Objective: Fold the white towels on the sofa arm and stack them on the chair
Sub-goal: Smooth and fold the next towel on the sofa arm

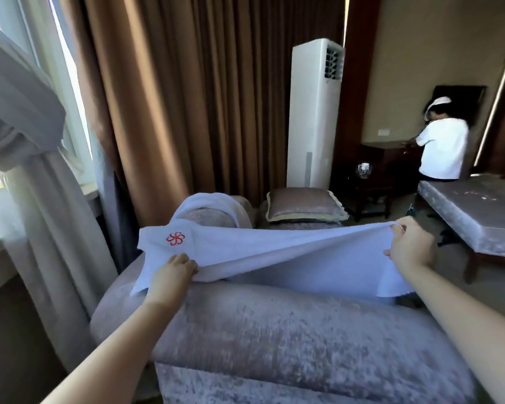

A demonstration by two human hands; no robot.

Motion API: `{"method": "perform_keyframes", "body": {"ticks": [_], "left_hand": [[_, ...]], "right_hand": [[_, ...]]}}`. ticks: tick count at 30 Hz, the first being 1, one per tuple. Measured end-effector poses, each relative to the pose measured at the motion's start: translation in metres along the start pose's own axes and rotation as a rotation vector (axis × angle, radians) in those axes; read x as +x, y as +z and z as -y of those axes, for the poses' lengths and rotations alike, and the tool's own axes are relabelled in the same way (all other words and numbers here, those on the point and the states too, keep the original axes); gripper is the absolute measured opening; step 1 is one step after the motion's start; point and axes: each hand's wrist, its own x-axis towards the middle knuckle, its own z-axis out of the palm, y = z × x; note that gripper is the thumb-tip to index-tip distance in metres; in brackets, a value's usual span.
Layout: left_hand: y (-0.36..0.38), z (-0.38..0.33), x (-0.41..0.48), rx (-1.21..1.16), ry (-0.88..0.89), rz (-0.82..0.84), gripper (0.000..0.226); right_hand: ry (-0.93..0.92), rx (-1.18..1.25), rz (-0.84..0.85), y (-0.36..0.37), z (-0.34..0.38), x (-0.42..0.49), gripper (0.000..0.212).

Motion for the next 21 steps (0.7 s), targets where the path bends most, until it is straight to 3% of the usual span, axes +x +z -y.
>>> {"method": "perform_keyframes", "body": {"ticks": [2,4,6,8,12,16,21], "left_hand": [[-0.024,-0.005,0.004,0.112,-0.006,-0.057,0.019],[-0.057,-0.015,0.010,0.102,-0.139,-0.099,0.010],[-0.086,-0.020,0.018,-0.111,-0.342,-0.207,0.020],[-0.113,-0.021,0.021,-0.345,-0.438,-0.293,0.020],[-0.168,-0.021,0.016,-0.705,-0.349,-0.449,0.019],[-0.209,-0.024,0.006,-0.577,-0.270,-0.623,0.032],[-0.250,-0.036,-0.020,-0.601,-0.220,-0.785,0.033]], "right_hand": [[-0.075,-0.032,-0.048,-0.017,0.007,0.003,0.019],[-0.161,-0.068,-0.085,-0.033,0.012,0.002,0.018],[-0.227,-0.069,-0.103,-0.049,0.018,-0.001,0.018],[-0.289,-0.029,-0.135,-0.065,0.024,-0.005,0.016],[-0.397,0.035,-0.228,-0.106,0.042,-0.014,0.017],[-0.454,0.091,-0.328,-0.155,0.068,-0.024,0.018],[-0.533,0.177,-0.464,-0.204,0.097,-0.038,0.018]]}}
